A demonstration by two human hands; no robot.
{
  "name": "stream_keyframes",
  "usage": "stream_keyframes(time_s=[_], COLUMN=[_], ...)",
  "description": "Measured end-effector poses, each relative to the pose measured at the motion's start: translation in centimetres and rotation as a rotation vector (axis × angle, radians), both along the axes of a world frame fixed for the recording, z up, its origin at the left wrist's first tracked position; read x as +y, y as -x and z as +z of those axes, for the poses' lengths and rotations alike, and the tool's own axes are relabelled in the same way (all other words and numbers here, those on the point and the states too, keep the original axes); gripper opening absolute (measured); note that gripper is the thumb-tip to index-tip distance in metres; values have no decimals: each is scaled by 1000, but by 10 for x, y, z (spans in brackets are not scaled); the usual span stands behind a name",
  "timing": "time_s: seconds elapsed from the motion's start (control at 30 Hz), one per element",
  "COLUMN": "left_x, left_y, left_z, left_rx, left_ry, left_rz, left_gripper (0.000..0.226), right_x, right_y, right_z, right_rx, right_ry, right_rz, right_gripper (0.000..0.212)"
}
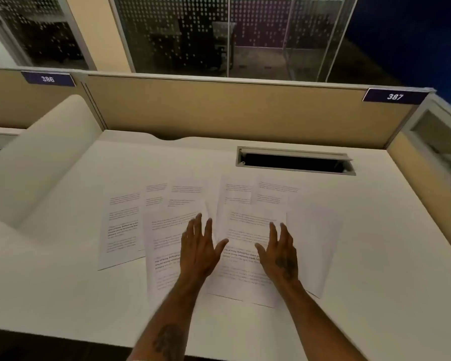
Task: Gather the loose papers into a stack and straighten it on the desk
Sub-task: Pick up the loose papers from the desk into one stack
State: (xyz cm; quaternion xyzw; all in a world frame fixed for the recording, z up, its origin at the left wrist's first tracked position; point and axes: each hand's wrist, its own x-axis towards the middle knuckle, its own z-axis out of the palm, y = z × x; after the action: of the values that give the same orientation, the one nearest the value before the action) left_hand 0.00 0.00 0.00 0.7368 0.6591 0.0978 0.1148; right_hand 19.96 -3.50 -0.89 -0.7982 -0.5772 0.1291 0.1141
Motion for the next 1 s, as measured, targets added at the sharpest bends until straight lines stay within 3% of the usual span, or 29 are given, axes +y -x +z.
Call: stream_keyframes(time_s=[0.17,0.4,0.53,0.67,0.77,0.9,1.0], left_x=[-5,0,4,9,19,22,21], left_y=[-15,-32,-34,-30,-16,24,62], left_z=[-13,-27,-29,-24,-13,19,38], left_rx=[-59,-172,-271,-369,-606,-1166,-1402], left_ry=[227,372,433,450,448,564,593], left_rz=[157,233,268,270,284,299,305], left_gripper=[74,68,50,37,30,31,40], right_x=[-11,-1,8,14,24,47,65], right_y=[-11,-14,-16,-20,-20,-3,20], right_z=[-19,-30,-29,-22,-6,24,41], right_rx=[188,312,515,676,856,1097,1180], right_ry=[128,127,69,20,-60,-84,-52], right_rz=[-289,-376,-515,-528,-456,-294,-137], right_gripper=[79,81,78,31,16,19,21])
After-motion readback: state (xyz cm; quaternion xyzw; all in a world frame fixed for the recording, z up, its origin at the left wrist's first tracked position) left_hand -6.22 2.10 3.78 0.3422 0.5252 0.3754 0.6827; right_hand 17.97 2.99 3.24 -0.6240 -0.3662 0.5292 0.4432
